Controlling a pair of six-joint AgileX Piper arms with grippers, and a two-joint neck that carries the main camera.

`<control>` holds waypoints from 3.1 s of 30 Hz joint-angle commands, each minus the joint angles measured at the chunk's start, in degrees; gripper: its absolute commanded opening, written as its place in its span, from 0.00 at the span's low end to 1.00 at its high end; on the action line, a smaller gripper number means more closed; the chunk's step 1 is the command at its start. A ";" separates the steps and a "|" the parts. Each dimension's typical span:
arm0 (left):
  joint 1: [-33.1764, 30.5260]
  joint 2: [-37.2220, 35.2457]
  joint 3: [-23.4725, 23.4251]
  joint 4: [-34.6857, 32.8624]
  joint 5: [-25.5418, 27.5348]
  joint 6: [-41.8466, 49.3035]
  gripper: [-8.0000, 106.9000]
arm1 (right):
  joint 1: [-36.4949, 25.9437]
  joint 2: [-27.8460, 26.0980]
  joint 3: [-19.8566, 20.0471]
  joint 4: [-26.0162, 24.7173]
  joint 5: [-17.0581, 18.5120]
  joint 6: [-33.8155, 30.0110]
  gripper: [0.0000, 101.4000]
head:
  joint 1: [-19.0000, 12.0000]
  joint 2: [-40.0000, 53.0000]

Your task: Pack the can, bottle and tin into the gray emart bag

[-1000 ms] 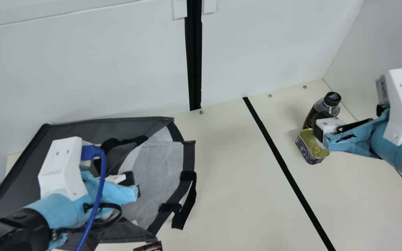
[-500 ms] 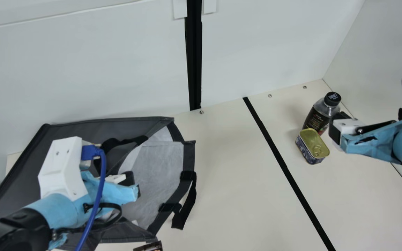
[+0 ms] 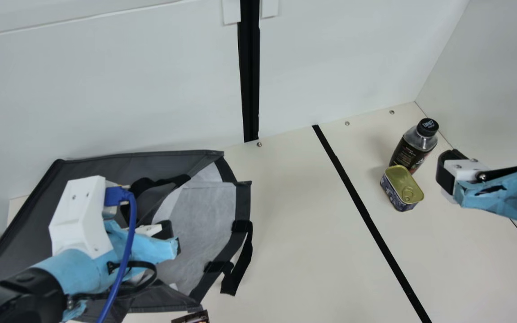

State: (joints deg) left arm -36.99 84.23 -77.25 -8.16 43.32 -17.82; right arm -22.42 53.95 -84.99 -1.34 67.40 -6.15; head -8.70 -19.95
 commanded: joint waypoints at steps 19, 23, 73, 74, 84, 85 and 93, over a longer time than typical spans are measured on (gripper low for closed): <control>0.00 0.00 0.00 0.00 0.00 0.00 0.16 | -3.63 -0.96 -1.05 2.89 2.50 -2.15 0.90 | -1.30 -0.05; 0.00 0.00 0.00 0.00 0.00 0.00 0.16 | -3.68 -0.85 -0.87 2.94 2.50 -2.11 0.90 | -1.30 -0.05; 0.00 0.00 0.00 0.00 0.00 0.00 0.16 | -5.01 15.71 -1.55 0.31 -7.36 -1.94 0.90 | -1.30 -0.05; 0.00 0.00 0.00 0.00 0.00 0.00 0.16 | -5.00 16.34 -1.90 0.29 -7.47 -1.89 0.90 | -1.30 -0.05; 0.00 0.00 0.00 0.00 0.00 0.00 0.16 | -5.90 22.54 -5.34 1.52 -7.65 -2.14 0.90 | -1.30 -0.05; 0.00 0.00 0.00 0.00 0.00 0.00 0.16 | -6.07 23.18 -5.73 1.79 -7.56 -2.21 0.90 | -1.30 -0.05; 0.00 0.00 0.00 0.00 0.00 0.00 0.16 | -7.35 28.00 -8.82 3.93 -6.55 -2.86 0.90 | -1.30 -0.05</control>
State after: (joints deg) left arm -36.99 84.23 -77.25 -8.16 43.32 -17.82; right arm -29.73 81.31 -93.43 2.43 60.62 -8.94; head -8.70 -19.95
